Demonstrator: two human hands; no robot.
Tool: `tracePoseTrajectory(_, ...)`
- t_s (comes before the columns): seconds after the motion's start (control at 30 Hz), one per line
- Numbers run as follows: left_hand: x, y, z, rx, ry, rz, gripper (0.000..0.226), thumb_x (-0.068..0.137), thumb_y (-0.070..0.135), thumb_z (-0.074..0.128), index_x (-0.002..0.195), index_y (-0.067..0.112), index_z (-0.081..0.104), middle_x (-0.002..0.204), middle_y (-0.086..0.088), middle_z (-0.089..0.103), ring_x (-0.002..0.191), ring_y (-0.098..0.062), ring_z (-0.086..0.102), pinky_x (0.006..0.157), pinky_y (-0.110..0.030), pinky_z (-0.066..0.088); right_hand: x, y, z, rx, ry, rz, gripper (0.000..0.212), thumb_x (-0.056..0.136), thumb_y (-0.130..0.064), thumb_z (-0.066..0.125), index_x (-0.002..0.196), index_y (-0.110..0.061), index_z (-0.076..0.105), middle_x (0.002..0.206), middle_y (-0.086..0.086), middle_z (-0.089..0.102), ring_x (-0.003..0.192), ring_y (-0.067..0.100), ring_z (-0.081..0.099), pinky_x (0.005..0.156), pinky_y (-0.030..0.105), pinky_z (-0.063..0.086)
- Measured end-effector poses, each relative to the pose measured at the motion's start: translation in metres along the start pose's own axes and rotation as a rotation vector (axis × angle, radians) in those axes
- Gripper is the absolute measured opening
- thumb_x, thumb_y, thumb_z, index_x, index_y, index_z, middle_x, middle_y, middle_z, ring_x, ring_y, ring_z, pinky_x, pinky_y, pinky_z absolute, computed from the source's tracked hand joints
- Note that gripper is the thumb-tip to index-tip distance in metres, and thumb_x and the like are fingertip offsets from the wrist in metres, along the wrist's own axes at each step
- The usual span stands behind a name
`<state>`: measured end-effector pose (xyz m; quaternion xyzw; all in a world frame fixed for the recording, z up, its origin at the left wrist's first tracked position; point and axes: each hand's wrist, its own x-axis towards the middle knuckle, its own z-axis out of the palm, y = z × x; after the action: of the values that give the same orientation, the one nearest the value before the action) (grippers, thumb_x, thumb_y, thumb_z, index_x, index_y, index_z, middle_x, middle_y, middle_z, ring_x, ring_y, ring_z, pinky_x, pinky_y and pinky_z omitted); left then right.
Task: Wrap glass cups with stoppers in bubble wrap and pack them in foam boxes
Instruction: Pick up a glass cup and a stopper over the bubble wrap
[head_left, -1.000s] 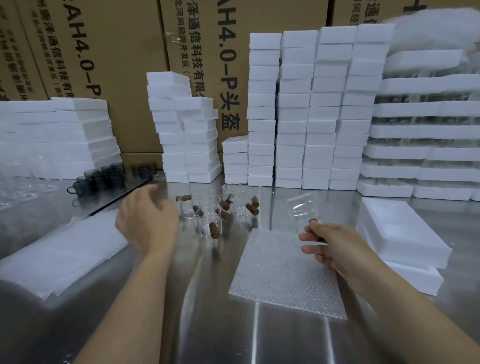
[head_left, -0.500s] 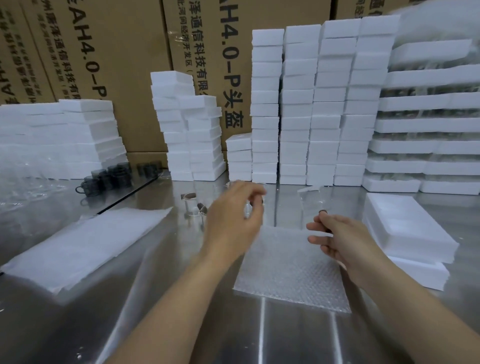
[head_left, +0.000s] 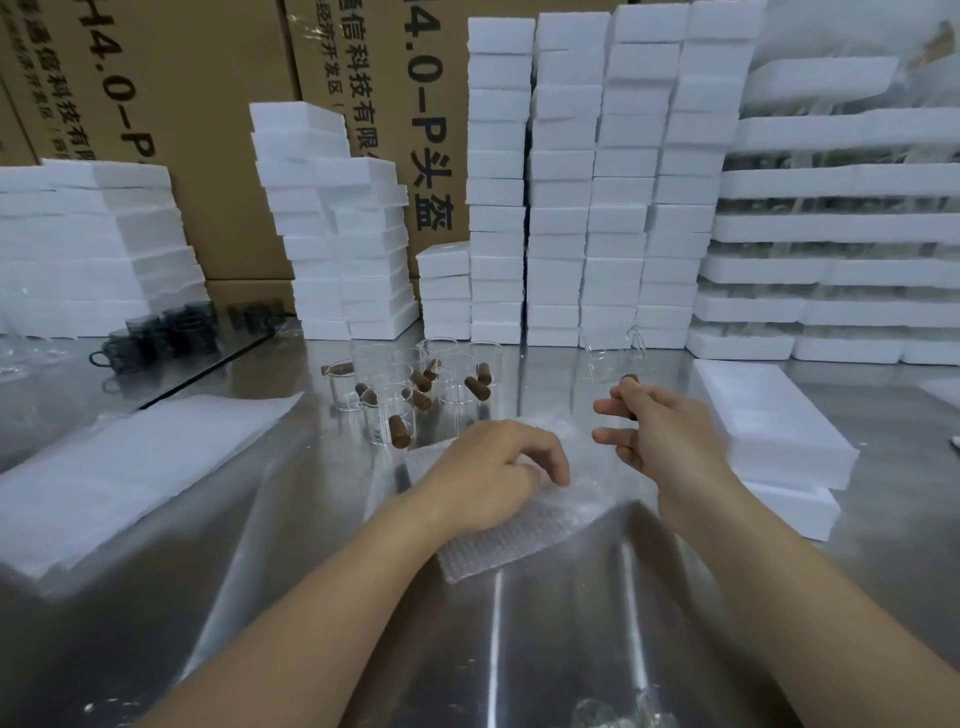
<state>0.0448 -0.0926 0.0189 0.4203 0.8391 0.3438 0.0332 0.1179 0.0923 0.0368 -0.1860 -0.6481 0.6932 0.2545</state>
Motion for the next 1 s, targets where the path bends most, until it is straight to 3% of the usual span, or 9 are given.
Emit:
tracePoseTrajectory(0.07, 0.0, 0.002, 0.0, 0.168, 0.078, 0.018, 0.024, 0.095, 0.034, 0.055, 0.108, 0.039, 0.074, 0.109, 0.02, 0.068, 0.107, 0.001, 0.058, 0.1, -0.037, 0.045, 0.0, 0.0, 0.001, -0.005, 0.008, -0.001, 0.022, 0.108, -0.032, 0.057, 0.102, -0.016, 0.07, 0.097, -0.001, 0.08, 0.062, 0.012, 0.075, 0.068, 0.029, 0.047)
tracePoseTrajectory(0.13, -0.001, 0.003, 0.003, 0.353, 0.055, -0.002, 0.039, 0.1, 0.067, 0.051, 0.124, 0.043, 0.069, 0.115, 0.02, 0.06, 0.11, -0.004, 0.051, 0.098, -0.038, 0.042, 0.0, 0.0, 0.001, -0.001, 0.011, 0.001, 0.022, 0.108, -0.033, 0.057, 0.103, -0.016, 0.07, 0.095, -0.003, 0.08, 0.062, 0.012, 0.076, 0.067, 0.029, 0.047)
tracePoseTrajectory(0.2, 0.0, 0.002, 0.007, 0.424, 0.006, -0.025, 0.054, 0.095, 0.079, 0.05, 0.131, 0.043, 0.067, 0.123, 0.017, 0.058, 0.118, -0.007, 0.048, 0.1, -0.039, 0.041, 0.001, 0.0, 0.001, -0.002, 0.013, -0.001, 0.023, 0.108, -0.034, 0.057, 0.102, -0.016, 0.07, 0.094, -0.004, 0.08, 0.062, 0.011, 0.076, 0.067, 0.029, 0.047)
tracePoseTrajectory(0.37, 0.0, 0.0, 0.006, 0.388, 0.107, -0.014, 0.011, 0.096, 0.038, 0.064, 0.102, 0.036, 0.073, 0.107, 0.016, 0.064, 0.107, -0.013, 0.058, 0.088, -0.036, 0.043, 0.002, 0.0, 0.001, -0.014, 0.022, -0.005, 0.021, 0.107, -0.033, 0.058, 0.1, -0.017, 0.07, 0.092, -0.005, 0.079, 0.061, 0.012, 0.076, 0.066, 0.029, 0.046)
tracePoseTrajectory(0.47, -0.001, 0.0, 0.002, 0.321, 0.158, -0.097, 0.02, 0.081, 0.014, 0.057, 0.084, 0.034, 0.062, 0.089, 0.015, 0.064, 0.092, -0.016, 0.06, 0.073, -0.034, 0.042, 0.002, 0.0, 0.001, -0.022, 0.023, -0.009, 0.021, 0.107, -0.032, 0.058, 0.1, -0.016, 0.07, 0.092, -0.004, 0.08, 0.061, 0.012, 0.076, 0.067, 0.03, 0.046)
tracePoseTrajectory(0.6, 0.0, 0.003, 0.005, 0.243, 0.193, -0.185, 0.007, 0.083, 0.04, 0.053, 0.085, 0.036, 0.058, 0.082, 0.015, 0.068, 0.086, -0.013, 0.063, 0.073, -0.036, 0.047, 0.001, -0.001, 0.002, -0.026, 0.016, -0.013, 0.021, 0.107, -0.031, 0.057, 0.103, -0.015, 0.07, 0.096, -0.003, 0.079, 0.062, 0.013, 0.076, 0.068, 0.03, 0.047)
tracePoseTrajectory(0.7, -0.001, 0.004, 0.011, 0.314, 0.159, -0.209, 0.039, 0.087, 0.077, 0.051, 0.098, 0.04, 0.06, 0.083, 0.014, 0.069, 0.086, -0.009, 0.063, 0.075, -0.037, 0.048, 0.001, 0.0, 0.002, -0.031, 0.013, -0.016, 0.022, 0.107, -0.032, 0.057, 0.105, -0.014, 0.07, 0.097, -0.003, 0.079, 0.062, 0.012, 0.076, 0.069, 0.031, 0.047)
tracePoseTrajectory(0.83, 0.0, 0.002, 0.012, 0.32, 0.248, -0.185, 0.019, 0.097, 0.054, 0.064, 0.088, 0.037, 0.063, 0.075, 0.012, 0.067, 0.073, -0.001, 0.059, 0.066, -0.032, 0.039, 0.001, 0.001, 0.003, -0.057, 0.014, -0.032, 0.022, 0.107, -0.031, 0.057, 0.103, -0.013, 0.07, 0.094, -0.003, 0.079, 0.062, 0.013, 0.076, 0.069, 0.032, 0.047)
tracePoseTrajectory(1.0, 0.008, 0.002, 0.001, -0.066, 0.58, -0.179, 0.018, 0.095, 0.044, 0.072, 0.079, 0.034, 0.07, 0.076, 0.018, 0.065, 0.063, -0.002, 0.056, 0.059, -0.024, 0.041, 0.0, 0.002, 0.004, -0.226, 0.006, -0.164, 0.021, 0.106, -0.031, 0.056, 0.098, -0.019, 0.071, 0.087, -0.003, 0.076, 0.054, 0.011, 0.07, 0.067, 0.032, 0.045)
